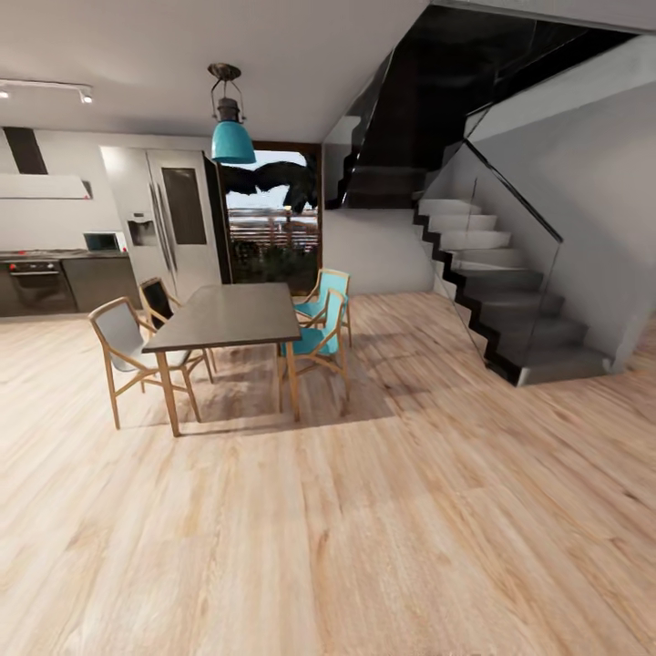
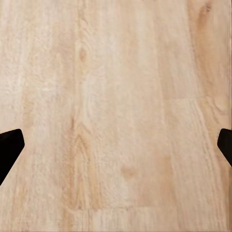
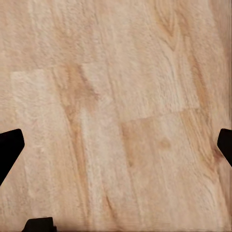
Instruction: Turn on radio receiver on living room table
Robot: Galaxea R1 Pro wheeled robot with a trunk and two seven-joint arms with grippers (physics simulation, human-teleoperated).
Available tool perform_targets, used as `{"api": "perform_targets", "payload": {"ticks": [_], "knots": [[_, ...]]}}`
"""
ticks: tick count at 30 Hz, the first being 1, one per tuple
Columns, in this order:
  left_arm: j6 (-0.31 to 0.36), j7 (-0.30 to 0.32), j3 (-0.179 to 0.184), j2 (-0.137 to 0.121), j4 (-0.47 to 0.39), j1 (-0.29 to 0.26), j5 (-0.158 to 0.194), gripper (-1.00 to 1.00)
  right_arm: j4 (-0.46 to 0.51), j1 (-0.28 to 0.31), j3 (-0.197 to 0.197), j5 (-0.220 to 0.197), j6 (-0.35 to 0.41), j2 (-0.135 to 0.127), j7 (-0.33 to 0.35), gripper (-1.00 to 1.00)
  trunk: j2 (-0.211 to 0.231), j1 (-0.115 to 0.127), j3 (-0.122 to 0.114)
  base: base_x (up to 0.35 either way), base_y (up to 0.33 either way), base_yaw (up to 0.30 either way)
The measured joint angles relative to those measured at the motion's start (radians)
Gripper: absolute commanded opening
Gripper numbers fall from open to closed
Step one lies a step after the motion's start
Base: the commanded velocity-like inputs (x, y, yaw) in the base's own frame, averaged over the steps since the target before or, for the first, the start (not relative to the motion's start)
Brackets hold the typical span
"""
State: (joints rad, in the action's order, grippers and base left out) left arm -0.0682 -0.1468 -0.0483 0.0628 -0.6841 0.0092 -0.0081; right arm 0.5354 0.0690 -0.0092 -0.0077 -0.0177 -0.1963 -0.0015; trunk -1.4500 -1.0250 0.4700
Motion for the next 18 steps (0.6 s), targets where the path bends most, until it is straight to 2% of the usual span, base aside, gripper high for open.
{"api": "perform_targets", "payload": {"ticks": [18], "knots": [[-0.002,0.0,0.001,-0.001,0.0,0.0,-0.001,1.0,0.0,0.0,0.0,0.0,0.001,0.0,0.0,1.0,0.0,0.0,0.0,0.0,0.0,-0.271]]}}
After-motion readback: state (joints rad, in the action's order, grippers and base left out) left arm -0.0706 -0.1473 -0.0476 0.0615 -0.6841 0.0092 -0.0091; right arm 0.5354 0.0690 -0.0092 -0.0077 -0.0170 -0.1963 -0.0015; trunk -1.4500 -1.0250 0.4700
